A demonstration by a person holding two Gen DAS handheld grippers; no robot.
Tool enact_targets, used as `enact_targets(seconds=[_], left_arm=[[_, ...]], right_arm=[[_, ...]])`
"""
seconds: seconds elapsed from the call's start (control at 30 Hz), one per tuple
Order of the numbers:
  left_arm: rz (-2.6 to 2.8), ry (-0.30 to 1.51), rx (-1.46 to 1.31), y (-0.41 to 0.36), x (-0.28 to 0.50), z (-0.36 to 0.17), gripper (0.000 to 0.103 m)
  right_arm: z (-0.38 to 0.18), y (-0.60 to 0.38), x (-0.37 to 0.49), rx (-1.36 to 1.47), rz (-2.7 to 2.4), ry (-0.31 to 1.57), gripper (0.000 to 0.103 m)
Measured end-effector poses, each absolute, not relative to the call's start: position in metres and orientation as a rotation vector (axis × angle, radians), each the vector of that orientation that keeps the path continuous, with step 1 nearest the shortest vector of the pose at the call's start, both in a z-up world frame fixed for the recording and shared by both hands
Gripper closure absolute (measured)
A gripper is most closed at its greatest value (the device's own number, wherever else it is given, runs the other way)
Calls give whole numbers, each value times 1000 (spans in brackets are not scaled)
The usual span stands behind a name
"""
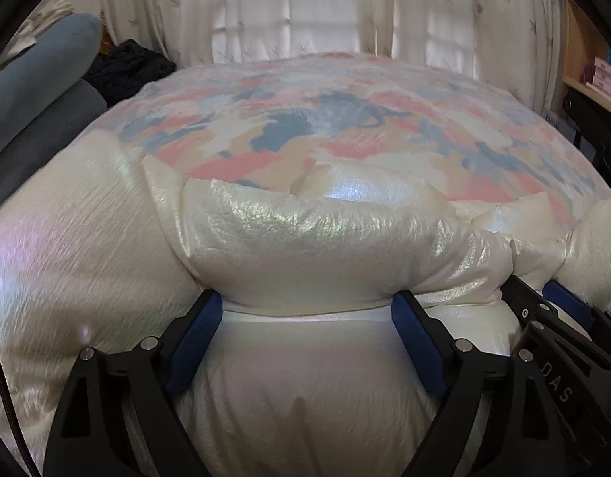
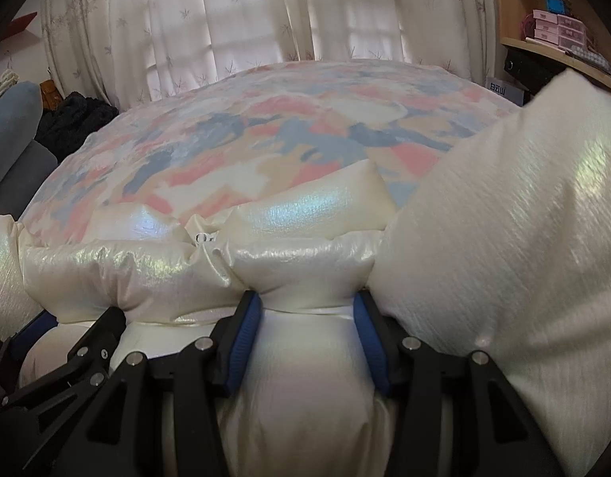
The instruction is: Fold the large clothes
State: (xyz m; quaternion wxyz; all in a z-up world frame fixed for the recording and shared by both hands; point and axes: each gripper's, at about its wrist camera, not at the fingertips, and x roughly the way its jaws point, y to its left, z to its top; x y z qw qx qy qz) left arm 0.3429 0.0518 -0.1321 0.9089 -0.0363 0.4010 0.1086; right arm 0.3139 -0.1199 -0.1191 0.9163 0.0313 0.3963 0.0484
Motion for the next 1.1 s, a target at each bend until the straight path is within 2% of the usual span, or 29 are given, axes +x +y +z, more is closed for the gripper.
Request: enact_targets(seconds=[0.1,0.2,0.3,0.37,0.47,0.57,0.8,0.97,1.1], left_arm=[[186,903,-51,60,359,-126,10],[181,937,-8,75,371,-117,8],[239,936,19,99,377,-110,8],[302,941,12,123,380,-107,8],[400,971,-55,162,382,-108,7],[443,1010,-172,193,379,-117,6],[446,1019,-167,191,374,-116,6],[398,946,-135,190,348,-82,6],[323,886,-169,191,314,-46,6]], right_arm=[[-113,-125,325,69,147,876,52],[-104,-139,336,78,189,915,58],[-94,-170,346,110,168,930,80],[-92,-202,355,184,150,953,103],[-93,-243,364,277,146,971,103],[-92,-259,363,252,120,969,103],[-83,-298,358,303,46,970,101],[-54,-296,333,214,27,936,93],[-23,-275,308,206,100,887,93]])
